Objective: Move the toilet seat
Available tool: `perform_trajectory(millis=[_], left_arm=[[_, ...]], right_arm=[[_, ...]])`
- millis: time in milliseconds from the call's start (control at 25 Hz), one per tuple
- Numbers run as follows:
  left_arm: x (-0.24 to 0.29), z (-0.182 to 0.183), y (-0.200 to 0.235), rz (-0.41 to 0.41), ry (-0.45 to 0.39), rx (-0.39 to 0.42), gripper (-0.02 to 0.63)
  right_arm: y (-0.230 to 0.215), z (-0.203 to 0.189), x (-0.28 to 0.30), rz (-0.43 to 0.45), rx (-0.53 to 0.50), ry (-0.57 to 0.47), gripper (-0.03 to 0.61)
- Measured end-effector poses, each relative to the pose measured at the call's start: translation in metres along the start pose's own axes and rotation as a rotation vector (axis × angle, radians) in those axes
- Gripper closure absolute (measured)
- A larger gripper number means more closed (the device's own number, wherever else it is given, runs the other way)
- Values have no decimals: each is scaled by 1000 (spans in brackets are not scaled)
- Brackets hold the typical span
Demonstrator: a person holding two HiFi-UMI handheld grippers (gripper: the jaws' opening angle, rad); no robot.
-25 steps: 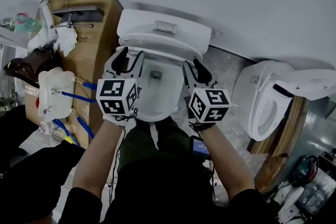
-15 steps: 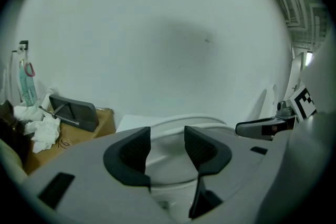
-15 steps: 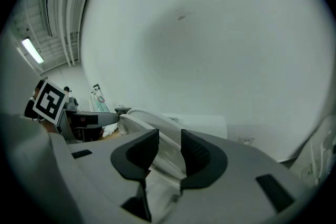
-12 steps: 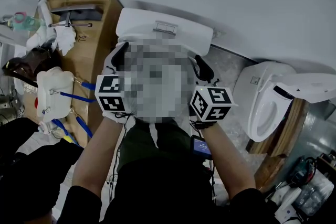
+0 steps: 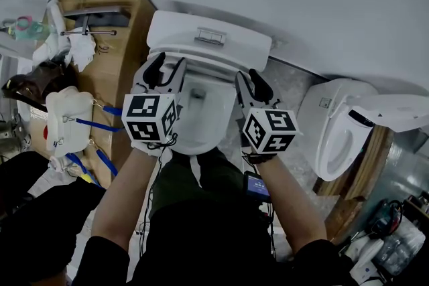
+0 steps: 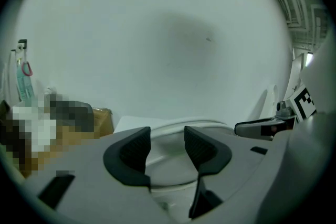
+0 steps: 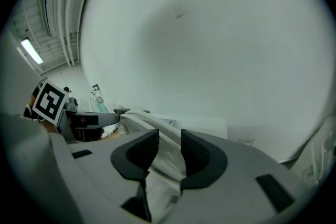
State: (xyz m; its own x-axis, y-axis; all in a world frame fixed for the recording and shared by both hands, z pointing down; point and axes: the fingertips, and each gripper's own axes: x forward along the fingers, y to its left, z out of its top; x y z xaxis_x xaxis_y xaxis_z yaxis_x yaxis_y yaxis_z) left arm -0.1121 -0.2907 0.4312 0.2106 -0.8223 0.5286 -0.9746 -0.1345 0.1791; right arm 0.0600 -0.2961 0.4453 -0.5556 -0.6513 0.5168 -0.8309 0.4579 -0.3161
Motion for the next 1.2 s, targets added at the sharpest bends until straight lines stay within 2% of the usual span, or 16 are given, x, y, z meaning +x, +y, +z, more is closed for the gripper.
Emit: perform_trajectory(millis=[600,920,1200], left_arm=[[7,2,2,-11,11,9,401],[8,0,9,-6,23,-14,400],[-18,-5,12,-28,53,-37,400]], right_arm=[[-3,2,5,-13,6,2,426],[-3,4,7,-28,14,5,426],[-5,4,5,-42,8,26,426]])
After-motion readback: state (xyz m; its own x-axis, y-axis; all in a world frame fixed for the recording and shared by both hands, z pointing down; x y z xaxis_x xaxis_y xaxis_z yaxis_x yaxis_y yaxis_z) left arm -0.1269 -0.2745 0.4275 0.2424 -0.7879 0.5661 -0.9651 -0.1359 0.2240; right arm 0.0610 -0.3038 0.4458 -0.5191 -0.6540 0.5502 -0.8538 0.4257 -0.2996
